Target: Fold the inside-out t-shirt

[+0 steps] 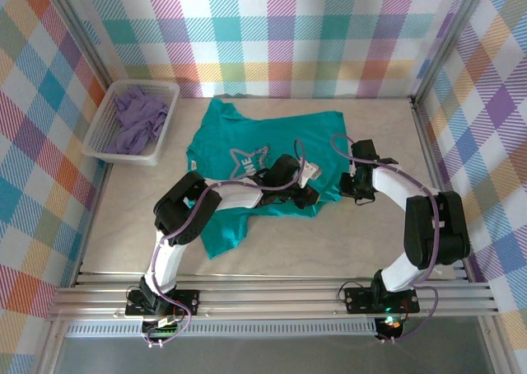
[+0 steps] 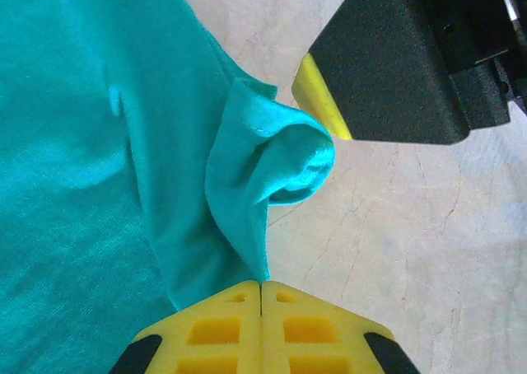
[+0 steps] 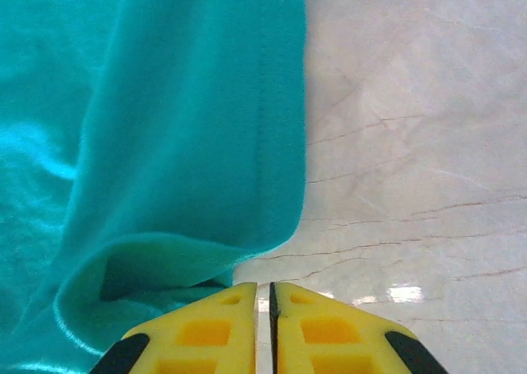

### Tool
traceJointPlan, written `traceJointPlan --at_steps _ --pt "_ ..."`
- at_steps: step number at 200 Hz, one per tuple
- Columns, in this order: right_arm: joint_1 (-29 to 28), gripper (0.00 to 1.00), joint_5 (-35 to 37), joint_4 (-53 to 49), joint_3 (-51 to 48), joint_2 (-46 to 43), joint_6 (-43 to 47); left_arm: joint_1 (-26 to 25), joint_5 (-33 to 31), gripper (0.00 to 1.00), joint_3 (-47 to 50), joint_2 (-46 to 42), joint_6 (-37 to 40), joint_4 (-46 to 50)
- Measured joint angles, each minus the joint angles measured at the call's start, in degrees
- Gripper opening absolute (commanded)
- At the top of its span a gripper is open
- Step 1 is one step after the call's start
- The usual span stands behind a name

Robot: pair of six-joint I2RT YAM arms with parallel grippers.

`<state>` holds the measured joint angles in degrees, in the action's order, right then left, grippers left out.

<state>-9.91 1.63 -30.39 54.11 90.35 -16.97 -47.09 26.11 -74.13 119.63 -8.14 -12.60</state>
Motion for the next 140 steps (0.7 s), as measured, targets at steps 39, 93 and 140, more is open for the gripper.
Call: traceJointPlan --at_steps 39,93,140 --pt "0.00 0.23 -4.52 1.22 -1.22 -2.62 1.42 0.00 0.04 0.00 -0.09 0.04 0.02 0.63" --pt "0.00 0.36 -6.75 0.92 -6.58 -10.05 0.81 0.00 0.42 0.00 -0.72 0.37 0.02 0.87" --pt "-0.02 0.45 -11.19 1.20 -9.90 -11.98 -1.05 0.00 0.44 0.00 -0.85 0.85 0.00 1.29"
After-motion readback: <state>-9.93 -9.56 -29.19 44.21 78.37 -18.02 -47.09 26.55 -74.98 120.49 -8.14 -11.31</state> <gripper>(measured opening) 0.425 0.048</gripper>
